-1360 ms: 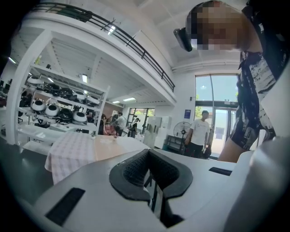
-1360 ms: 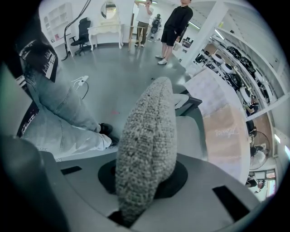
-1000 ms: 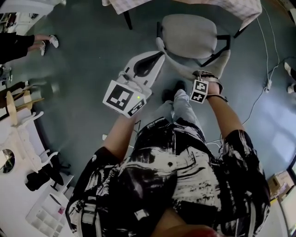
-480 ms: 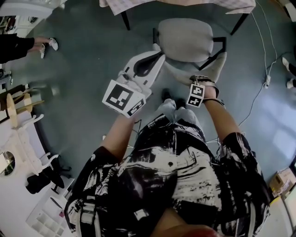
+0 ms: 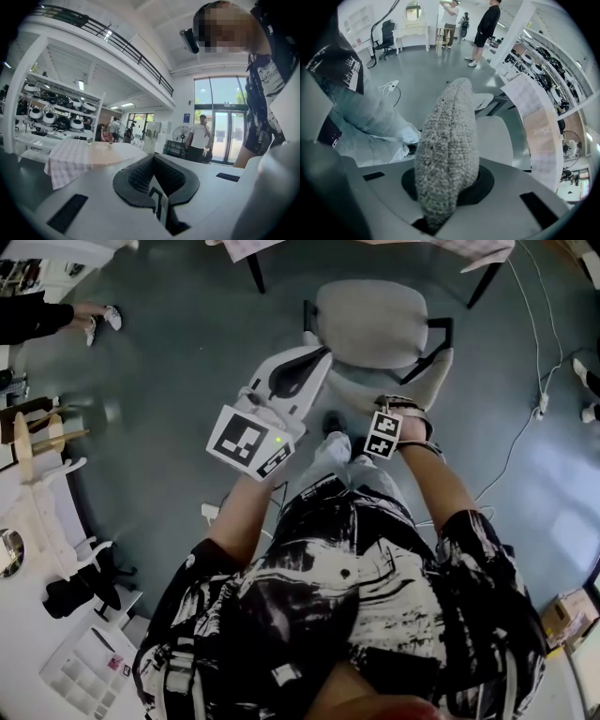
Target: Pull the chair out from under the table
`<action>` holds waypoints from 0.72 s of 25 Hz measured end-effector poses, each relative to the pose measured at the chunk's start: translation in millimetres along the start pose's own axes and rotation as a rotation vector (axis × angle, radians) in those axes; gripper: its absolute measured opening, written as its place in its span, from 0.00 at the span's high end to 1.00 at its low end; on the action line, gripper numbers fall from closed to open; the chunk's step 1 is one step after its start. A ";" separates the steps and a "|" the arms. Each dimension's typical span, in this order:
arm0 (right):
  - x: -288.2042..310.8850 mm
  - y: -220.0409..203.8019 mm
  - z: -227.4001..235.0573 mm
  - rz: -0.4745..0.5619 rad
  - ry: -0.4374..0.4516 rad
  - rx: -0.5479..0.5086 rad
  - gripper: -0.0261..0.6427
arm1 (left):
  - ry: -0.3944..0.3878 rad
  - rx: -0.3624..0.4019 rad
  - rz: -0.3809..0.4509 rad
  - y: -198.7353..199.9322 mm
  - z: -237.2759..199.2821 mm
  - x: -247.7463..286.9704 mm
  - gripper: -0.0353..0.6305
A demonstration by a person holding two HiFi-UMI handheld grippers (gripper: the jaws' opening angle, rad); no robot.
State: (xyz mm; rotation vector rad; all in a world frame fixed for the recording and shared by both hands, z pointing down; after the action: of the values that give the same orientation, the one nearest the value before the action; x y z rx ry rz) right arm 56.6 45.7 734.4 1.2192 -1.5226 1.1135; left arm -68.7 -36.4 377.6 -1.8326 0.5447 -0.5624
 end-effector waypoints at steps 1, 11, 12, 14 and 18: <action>-0.1 -2.0 -4.6 0.000 0.001 -0.003 0.89 | 0.009 -0.001 0.001 -3.4 6.7 -1.2 0.94; -1.4 -0.1 -14.9 0.001 0.001 0.000 0.89 | 0.133 -0.005 0.024 -21.6 53.4 -40.1 0.95; -2.2 1.4 -13.8 0.000 0.001 0.000 0.89 | 0.143 -0.006 0.024 -21.1 54.6 -45.6 0.95; -5.6 5.8 -12.3 -0.002 0.002 0.001 0.89 | 0.159 -0.008 0.021 -18.6 55.0 -57.0 0.95; -13.3 15.1 -14.7 -0.008 0.005 0.005 0.89 | 0.163 -0.012 0.018 -9.1 50.1 -74.3 0.95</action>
State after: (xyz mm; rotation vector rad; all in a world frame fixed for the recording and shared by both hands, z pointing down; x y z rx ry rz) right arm 45.1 64.6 723.0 1.2239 -1.5110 1.1156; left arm -95.1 48.4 362.7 -1.8007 0.6746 -0.7021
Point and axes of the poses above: the fingertips, and each gripper's own axes: x forward along the fingers, z to its right, y out of its top, the point moved 4 cm from there along -x, backward along the fingers, and after that the axes turned 10 degrees about -x, right-handed, at the moved point
